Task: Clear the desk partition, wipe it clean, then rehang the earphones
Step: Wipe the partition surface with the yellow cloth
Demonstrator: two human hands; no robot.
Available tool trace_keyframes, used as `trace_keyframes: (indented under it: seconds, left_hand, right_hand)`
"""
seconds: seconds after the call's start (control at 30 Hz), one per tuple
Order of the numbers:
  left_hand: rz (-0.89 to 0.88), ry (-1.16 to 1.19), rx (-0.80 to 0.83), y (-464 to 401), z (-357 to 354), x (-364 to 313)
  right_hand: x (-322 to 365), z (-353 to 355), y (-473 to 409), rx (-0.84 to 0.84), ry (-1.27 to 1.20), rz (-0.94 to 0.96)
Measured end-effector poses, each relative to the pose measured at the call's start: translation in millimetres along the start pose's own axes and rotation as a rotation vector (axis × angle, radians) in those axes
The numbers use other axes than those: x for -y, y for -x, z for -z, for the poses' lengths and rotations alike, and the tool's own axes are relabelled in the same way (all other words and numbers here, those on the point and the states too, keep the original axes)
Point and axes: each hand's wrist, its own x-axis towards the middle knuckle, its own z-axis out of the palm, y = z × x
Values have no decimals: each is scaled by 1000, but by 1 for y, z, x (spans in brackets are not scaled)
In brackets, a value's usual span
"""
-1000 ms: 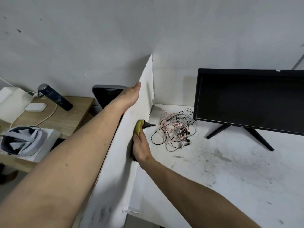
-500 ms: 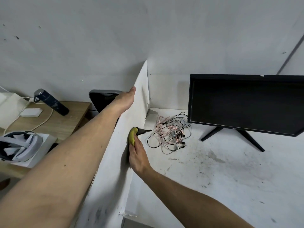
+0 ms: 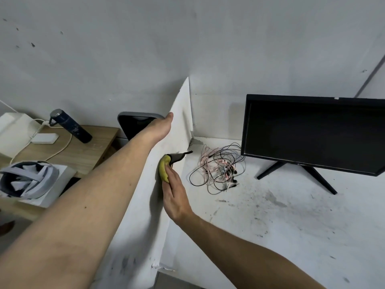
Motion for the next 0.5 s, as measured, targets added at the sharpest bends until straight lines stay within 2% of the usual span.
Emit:
trace_keyframes:
  seconds: [0.17, 0.5]
  left_hand:
    - [4, -10, 18, 4, 2, 3]
    - [48, 36, 80, 23, 16, 10]
  right_hand:
    - [-15, 10, -2, -82, -106, -138]
    - [-25, 9, -11, -103, -134, -172]
